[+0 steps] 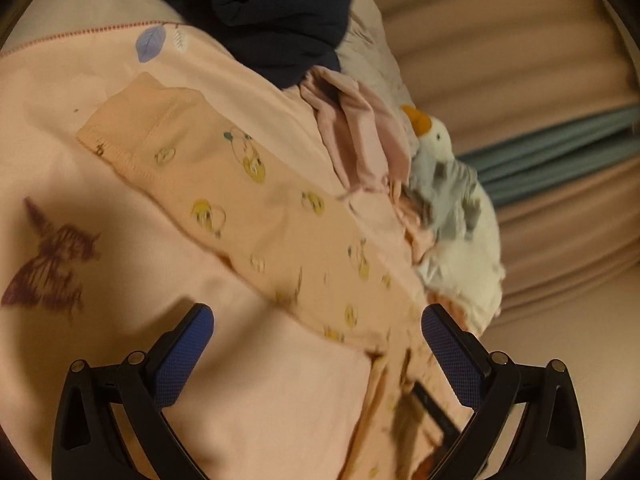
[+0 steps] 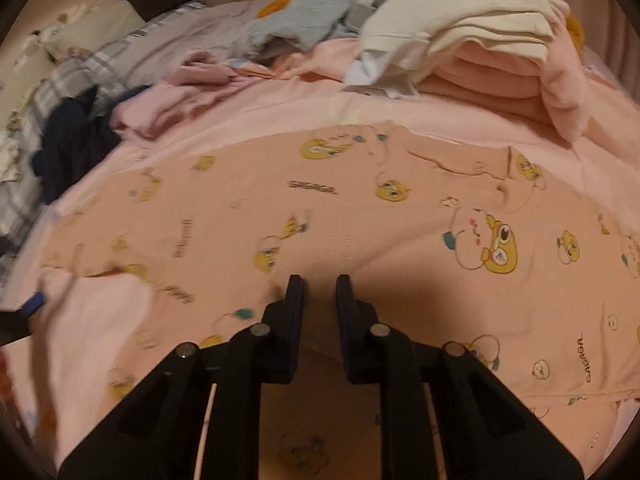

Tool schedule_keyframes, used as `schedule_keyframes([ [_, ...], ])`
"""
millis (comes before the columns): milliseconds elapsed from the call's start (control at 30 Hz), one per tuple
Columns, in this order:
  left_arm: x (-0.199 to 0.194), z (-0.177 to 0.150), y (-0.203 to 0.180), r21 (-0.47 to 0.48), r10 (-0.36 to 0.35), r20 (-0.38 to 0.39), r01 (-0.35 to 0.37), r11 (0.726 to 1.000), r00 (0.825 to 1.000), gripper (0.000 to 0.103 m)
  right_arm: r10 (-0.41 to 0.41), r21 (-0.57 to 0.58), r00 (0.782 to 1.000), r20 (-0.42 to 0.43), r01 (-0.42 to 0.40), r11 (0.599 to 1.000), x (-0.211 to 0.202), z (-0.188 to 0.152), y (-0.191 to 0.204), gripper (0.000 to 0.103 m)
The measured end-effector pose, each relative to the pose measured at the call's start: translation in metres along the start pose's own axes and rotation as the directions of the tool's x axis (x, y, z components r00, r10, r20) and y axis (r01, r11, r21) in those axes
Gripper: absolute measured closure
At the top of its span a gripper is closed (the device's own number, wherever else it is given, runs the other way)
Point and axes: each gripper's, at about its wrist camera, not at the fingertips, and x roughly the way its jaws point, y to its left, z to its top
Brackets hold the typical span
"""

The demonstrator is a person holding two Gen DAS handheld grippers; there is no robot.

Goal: Fold small clothes
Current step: 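Grasp the cuff of the other sleeve with the left tool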

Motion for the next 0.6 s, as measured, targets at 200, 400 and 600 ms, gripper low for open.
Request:
schedule_keyframes([
  [200,-0.004,0.026,0.031,-0.154,-0.089,0.119,0.107,0.982,0.989,0.000,0.093,0.011,0.993,0.079,-0.094,0.996,-0.053,-0.015,-0.023,0.084],
  [400,0.000,0.047,0.037,-0.191,-0.091,0.234,0.137,0.972,0.968,0.000,0.142,0.038,0.980,0.139,-0.149,0.988,-0.094,-0.031,-0.035,0.084],
  [600,0.003,0.053,0.035,-0.188,0.050,0.238,-0.005,0.982,0.970,0.028,0.161,0.035,0.971,0.175,-0.170,0.985,-0.114,-0.038,-0.034,0.084],
])
